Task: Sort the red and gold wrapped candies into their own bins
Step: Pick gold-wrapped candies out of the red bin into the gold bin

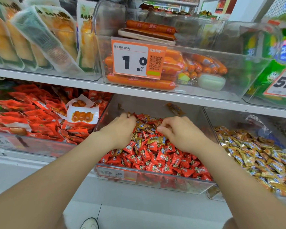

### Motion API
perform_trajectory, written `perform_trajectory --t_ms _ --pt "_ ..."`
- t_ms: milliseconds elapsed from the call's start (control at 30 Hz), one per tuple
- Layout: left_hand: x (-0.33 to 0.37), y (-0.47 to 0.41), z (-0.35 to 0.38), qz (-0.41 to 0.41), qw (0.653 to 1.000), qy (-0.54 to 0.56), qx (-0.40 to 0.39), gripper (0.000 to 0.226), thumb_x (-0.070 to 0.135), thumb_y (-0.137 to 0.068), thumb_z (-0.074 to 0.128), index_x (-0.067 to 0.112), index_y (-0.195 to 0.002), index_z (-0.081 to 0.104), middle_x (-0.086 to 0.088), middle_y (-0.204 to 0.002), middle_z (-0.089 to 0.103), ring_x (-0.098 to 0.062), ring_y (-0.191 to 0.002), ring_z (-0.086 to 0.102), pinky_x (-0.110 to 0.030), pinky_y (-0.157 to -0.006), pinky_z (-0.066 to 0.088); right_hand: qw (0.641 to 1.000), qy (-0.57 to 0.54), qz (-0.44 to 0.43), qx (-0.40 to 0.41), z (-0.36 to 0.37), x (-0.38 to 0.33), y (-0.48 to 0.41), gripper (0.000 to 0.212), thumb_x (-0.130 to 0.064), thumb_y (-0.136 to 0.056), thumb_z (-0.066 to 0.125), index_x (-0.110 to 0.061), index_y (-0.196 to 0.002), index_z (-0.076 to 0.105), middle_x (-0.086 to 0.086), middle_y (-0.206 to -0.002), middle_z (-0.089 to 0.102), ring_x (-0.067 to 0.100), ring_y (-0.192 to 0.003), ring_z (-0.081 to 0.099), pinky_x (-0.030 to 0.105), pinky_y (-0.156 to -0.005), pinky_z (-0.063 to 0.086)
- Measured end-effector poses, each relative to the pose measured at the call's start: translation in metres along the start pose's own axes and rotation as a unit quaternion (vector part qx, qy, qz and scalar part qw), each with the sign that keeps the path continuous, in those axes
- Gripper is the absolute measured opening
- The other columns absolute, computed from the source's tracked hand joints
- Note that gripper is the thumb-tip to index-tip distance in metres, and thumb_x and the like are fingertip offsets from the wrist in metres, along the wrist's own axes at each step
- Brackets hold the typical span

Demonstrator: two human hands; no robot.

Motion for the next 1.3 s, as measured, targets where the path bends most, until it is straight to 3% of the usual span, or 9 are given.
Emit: perform_trajectory --t_ms 100,200,300,500,700,933,1133,1200,1300 --pt "-0.001 -0.006 0.008 -0.001 0.998 -0.015 -0.054 0.024 0.006 -0.103 0.052 0.009 -0.127 0.049 -0.013 -0.119 0.042 -0.023 -0.089 0.053 -0.043 -0.085 0.052 1.0 0.011 -0.016 -0.024 0.006 -0.003 -0.007 0.035 -0.046 -0.106 0.056 -0.023 -0.079 0.06 -0.003 -0.076 0.065 0.021 -0.072 0.064 0.046 -0.073 0.057" --pt "-0.001 -0.008 0.014 0.005 0.994 -0.034 -0.105 0.014 0.013 -0.107 0.051 0.01 -0.119 0.047 -0.011 -0.12 0.036 -0.019 -0.092 0.045 -0.04 -0.087 0.047 0.991 0.056 -0.047 -0.113 0.018 -0.009 -0.007 0.011 -0.043 -0.107 0.053 -0.035 -0.103 0.059 -0.004 -0.11 0.059 0.021 -0.097 0.062 0.047 -0.089 0.054" --pt "-0.002 -0.012 0.019 0.018 0.991 -0.048 -0.124 0.023 0.018 -0.108 0.053 0.012 -0.128 0.044 -0.014 -0.127 0.035 -0.025 -0.107 0.049 -0.044 -0.097 0.048 0.978 0.133 -0.029 -0.155 0.023 -0.006 -0.003 0.026 -0.051 -0.107 0.048 -0.038 -0.129 0.052 0.0 -0.122 0.049 0.029 -0.101 0.063 0.044 -0.083 0.052" --pt "0.007 -0.012 0.016 0.043 0.986 -0.012 -0.164 0.042 0.039 -0.109 0.051 0.02 -0.143 0.037 -0.006 -0.119 0.041 -0.026 -0.108 0.053 -0.047 -0.098 0.049 0.982 0.113 -0.038 -0.149 0.018 -0.012 -0.005 0.019 -0.045 -0.104 0.059 -0.03 -0.115 0.06 -0.004 -0.097 0.059 0.027 -0.099 0.062 0.046 -0.083 0.055" --pt "0.01 -0.008 0.014 0.068 0.988 0.052 -0.131 0.022 0.036 -0.104 0.061 0.021 -0.111 0.045 0.003 -0.101 0.048 -0.019 -0.094 0.05 -0.035 -0.077 0.042 0.997 -0.02 -0.016 -0.069 0.004 -0.007 0.002 0.008 -0.033 -0.104 0.062 -0.029 -0.11 0.062 -0.005 -0.077 0.064 0.014 -0.067 0.062 0.041 -0.069 0.054" --pt "0.016 0.0 0.001 0.07 0.986 0.141 -0.049 0.018 0.026 -0.107 0.058 0.015 -0.097 0.048 0.004 -0.068 0.051 -0.011 -0.059 0.043 -0.031 -0.054 0.03 0.996 -0.055 0.054 -0.034 -0.002 -0.011 0.009 0.017 -0.035 -0.105 0.063 -0.02 -0.112 0.068 -0.001 -0.079 0.069 0.004 -0.071 0.058 0.029 -0.067 0.039" --pt "0.009 0.014 -0.026 0.009 0.965 0.258 0.047 0.019 0.039 -0.105 0.058 0.023 -0.096 0.053 0.002 -0.072 0.061 -0.004 -0.049 0.052 -0.026 -0.048 0.04 0.991 -0.11 0.073 -0.003 -0.008 -0.015 0.012 0.012 -0.04 -0.101 0.066 -0.029 -0.102 0.062 -0.002 -0.076 0.071 0.012 -0.062 0.069 0.03 -0.06 0.054" --pt "0.011 0.02 -0.027 -0.013 0.942 0.333 0.039 0.02 0.041 -0.105 0.059 0.023 -0.099 0.053 0.001 -0.085 0.074 -0.01 -0.065 0.068 -0.035 -0.061 0.055 0.981 -0.169 0.091 -0.007 -0.01 -0.017 0.013 0.012 -0.04 -0.101 0.068 -0.03 -0.1 0.062 0.0 -0.066 0.071 0.016 -0.054 0.068 0.032 -0.056 0.056" --pt "0.027 0.031 -0.027 -0.033 0.892 0.45 0.03 0.017 0.03 -0.106 0.059 0.014 -0.107 0.052 0.001 -0.096 0.079 -0.009 -0.071 0.069 -0.038 -0.068 0.052 0.935 -0.323 0.146 -0.018 -0.02 -0.017 0.024 0.012 -0.036 -0.101 0.07 -0.024 -0.105 0.067 0.003 -0.062 0.065 0.017 -0.052 0.06 0.034 -0.054 0.051"
Point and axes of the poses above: each hand's wrist, its own y-axis away from the middle knuckle, its own z-axis out of the palm, x = y × z, the point moved 2 cm from there along -y, towards the middle knuckle
